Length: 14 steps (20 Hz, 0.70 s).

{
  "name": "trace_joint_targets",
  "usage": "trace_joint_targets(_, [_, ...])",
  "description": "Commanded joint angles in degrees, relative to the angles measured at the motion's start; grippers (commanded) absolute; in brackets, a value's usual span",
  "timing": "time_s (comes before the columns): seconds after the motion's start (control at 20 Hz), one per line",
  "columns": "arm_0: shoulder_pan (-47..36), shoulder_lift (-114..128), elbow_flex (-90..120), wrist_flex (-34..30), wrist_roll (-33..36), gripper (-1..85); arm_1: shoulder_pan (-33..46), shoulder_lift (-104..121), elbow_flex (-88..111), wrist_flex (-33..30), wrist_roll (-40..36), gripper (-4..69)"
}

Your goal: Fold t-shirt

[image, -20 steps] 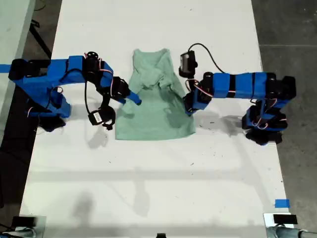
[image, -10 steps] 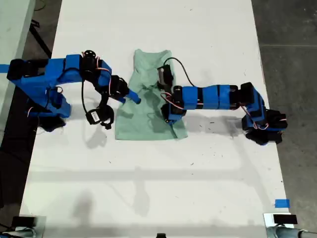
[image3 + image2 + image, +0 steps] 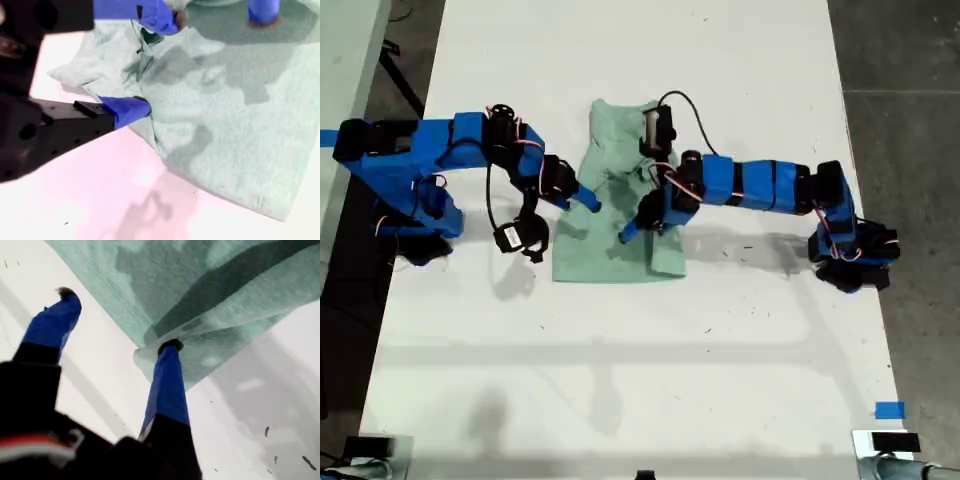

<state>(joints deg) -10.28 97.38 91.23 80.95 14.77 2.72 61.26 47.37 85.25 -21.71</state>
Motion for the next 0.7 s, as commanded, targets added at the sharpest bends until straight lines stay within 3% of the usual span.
trace_joint_targets(0.0, [0.44,3.78,1.85,-0.35,-1.14,27.2,2.46,9.05,-1.85,3.69,-1.76,31.9])
trace_joint_targets(0.45, [3.43,6.68,8.79,-1.32,-6.5,27.9,2.72,10.37,-0.62,6.33,-2.9,27.7])
trace_joint_targets(0.65, [5.36,8.09,18.9,-6.68,-10.81,28.2,3.78,15.21,4.31,6.42,-3.6,26.7])
